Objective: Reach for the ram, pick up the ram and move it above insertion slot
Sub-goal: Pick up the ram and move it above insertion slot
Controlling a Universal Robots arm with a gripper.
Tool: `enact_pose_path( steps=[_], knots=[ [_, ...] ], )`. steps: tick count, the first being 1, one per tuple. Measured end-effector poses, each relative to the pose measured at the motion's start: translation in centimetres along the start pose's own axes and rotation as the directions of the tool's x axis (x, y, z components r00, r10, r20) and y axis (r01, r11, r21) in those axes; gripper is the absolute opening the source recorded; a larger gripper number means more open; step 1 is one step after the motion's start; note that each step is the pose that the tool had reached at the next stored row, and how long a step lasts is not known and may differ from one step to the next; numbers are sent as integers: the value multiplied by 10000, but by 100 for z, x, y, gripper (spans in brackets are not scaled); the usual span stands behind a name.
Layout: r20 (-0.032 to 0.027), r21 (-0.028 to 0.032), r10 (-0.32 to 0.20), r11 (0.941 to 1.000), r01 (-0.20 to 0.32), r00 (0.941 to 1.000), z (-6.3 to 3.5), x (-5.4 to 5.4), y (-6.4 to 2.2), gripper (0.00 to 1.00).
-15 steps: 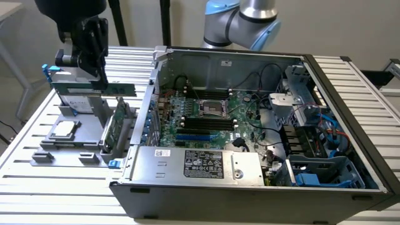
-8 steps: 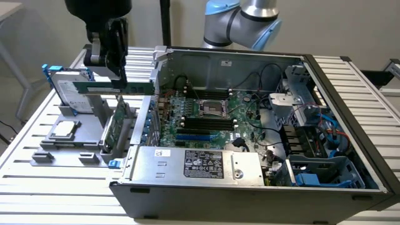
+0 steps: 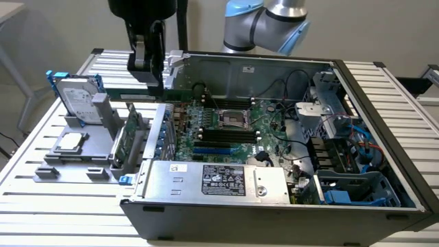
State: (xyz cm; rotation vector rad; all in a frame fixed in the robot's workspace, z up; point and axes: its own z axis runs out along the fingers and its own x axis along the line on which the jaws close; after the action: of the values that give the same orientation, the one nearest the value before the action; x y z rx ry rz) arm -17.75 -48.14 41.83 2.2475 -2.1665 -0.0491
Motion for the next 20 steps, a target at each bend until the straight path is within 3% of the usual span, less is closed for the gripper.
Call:
enact_pose_path(
  steps=[9, 20],
  knots=[
    [9, -3, -1, 10000, 1, 10000, 20, -109, -364, 13],
    [10, -4, -1, 10000, 1, 10000, 60, -296, -746, 13]
  ],
)
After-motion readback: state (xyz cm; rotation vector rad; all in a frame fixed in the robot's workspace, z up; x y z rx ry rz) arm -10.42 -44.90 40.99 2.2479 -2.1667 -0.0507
